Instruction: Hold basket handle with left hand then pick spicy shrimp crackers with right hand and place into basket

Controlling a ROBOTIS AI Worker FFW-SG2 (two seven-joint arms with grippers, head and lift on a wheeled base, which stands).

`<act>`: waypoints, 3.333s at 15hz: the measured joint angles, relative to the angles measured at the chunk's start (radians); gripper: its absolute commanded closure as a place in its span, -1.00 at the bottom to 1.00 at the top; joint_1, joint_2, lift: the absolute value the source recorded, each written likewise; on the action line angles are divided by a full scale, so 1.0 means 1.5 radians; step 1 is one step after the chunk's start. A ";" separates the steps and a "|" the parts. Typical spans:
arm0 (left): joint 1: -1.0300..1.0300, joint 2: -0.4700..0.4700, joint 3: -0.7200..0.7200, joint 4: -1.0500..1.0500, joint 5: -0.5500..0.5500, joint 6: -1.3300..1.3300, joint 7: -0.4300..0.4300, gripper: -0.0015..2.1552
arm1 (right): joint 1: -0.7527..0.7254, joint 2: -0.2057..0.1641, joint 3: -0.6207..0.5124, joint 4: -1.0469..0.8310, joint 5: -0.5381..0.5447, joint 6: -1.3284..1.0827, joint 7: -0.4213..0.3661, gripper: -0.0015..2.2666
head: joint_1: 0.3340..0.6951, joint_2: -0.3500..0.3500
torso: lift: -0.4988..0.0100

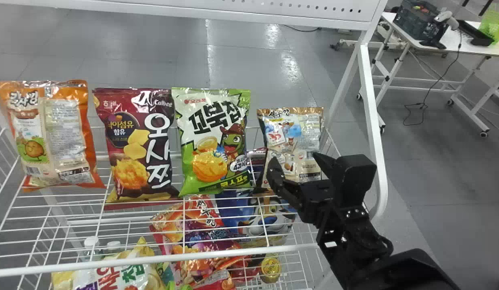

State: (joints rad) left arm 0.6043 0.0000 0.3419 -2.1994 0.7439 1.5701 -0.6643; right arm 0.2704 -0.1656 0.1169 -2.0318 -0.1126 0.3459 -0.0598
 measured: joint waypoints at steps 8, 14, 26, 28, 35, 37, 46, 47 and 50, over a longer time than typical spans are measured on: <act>-0.009 0.000 -0.006 0.014 0.000 0.000 -0.002 0.76 | -0.048 0.001 -0.005 0.026 0.009 0.046 0.000 -0.89 | 1.00 -0.57 | 0.81; -0.012 0.000 -0.006 0.023 0.000 0.000 -0.005 0.76 | -0.072 0.001 -0.001 0.060 0.004 0.056 0.000 -0.89 | 1.00 -0.57 | 0.81; -0.019 0.000 -0.004 0.045 0.000 0.000 -0.005 0.76 | -0.078 0.003 -0.004 0.061 -0.029 0.097 0.054 0.41 | 1.00 -0.47 | 0.81; -0.019 0.000 -0.004 0.045 0.000 0.000 -0.005 0.76 | -0.063 0.005 -0.006 0.033 -0.028 0.095 0.046 0.44 | 1.00 -0.47 | 0.81; -0.021 0.000 -0.007 0.041 -0.001 0.000 -0.005 0.76 | -0.011 -0.003 -0.030 -0.051 -0.011 0.096 -0.011 0.46 | 1.00 -0.64 | 0.81; -0.021 0.000 -0.007 0.035 -0.001 0.000 -0.004 0.76 | 0.009 -0.008 -0.036 -0.087 -0.016 0.102 -0.010 0.46 | 1.00 -0.67 | 0.81; -0.016 0.000 -0.008 0.009 -0.004 0.000 0.001 0.76 | 0.073 -0.019 -0.022 -0.258 -0.056 0.266 -0.009 0.46 | 1.00 -0.53 | 0.81; -0.015 0.000 -0.010 0.007 -0.007 0.000 0.003 0.76 | 0.087 -0.021 -0.022 -0.284 -0.059 0.292 -0.010 0.46 | 1.00 -0.53 | 0.81; -0.015 0.000 -0.014 0.004 -0.014 0.000 0.006 0.76 | 0.115 -0.028 -0.023 -0.361 -0.084 0.421 -0.019 0.46 | 1.00 -0.51 | 0.81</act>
State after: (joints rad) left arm 0.5815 0.0000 0.3211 -2.1934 0.7232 1.5701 -0.6547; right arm 0.4434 -0.2079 0.0826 -2.5735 -0.2390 0.9781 -0.0884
